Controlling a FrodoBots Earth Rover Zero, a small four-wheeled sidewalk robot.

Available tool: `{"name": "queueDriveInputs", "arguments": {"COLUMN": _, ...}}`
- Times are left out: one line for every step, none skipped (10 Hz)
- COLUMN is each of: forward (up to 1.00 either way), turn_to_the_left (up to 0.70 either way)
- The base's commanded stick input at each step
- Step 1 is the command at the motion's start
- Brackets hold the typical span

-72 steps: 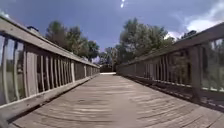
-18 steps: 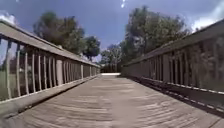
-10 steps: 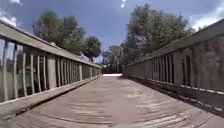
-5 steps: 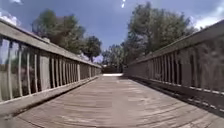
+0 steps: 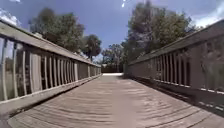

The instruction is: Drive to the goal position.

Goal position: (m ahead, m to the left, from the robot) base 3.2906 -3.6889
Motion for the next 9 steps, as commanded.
{"name": "queueDriveInputs", "arguments": {"forward": 0.5, "turn_to_the_left": 0.0}}
{"name": "queueDriveInputs", "arguments": {"forward": 0.5, "turn_to_the_left": 0.0}}
{"name": "queueDriveInputs", "arguments": {"forward": 0.5, "turn_to_the_left": 0.0}}
{"name": "queueDriveInputs", "arguments": {"forward": 0.5, "turn_to_the_left": 0.0}}
{"name": "queueDriveInputs", "arguments": {"forward": 0.5, "turn_to_the_left": 0.0}}
{"name": "queueDriveInputs", "arguments": {"forward": 0.5, "turn_to_the_left": 0.0}}
{"name": "queueDriveInputs", "arguments": {"forward": 0.5, "turn_to_the_left": 0.0}}
{"name": "queueDriveInputs", "arguments": {"forward": 0.5, "turn_to_the_left": 0.0}}
{"name": "queueDriveInputs", "arguments": {"forward": 0.5, "turn_to_the_left": 0.0}}
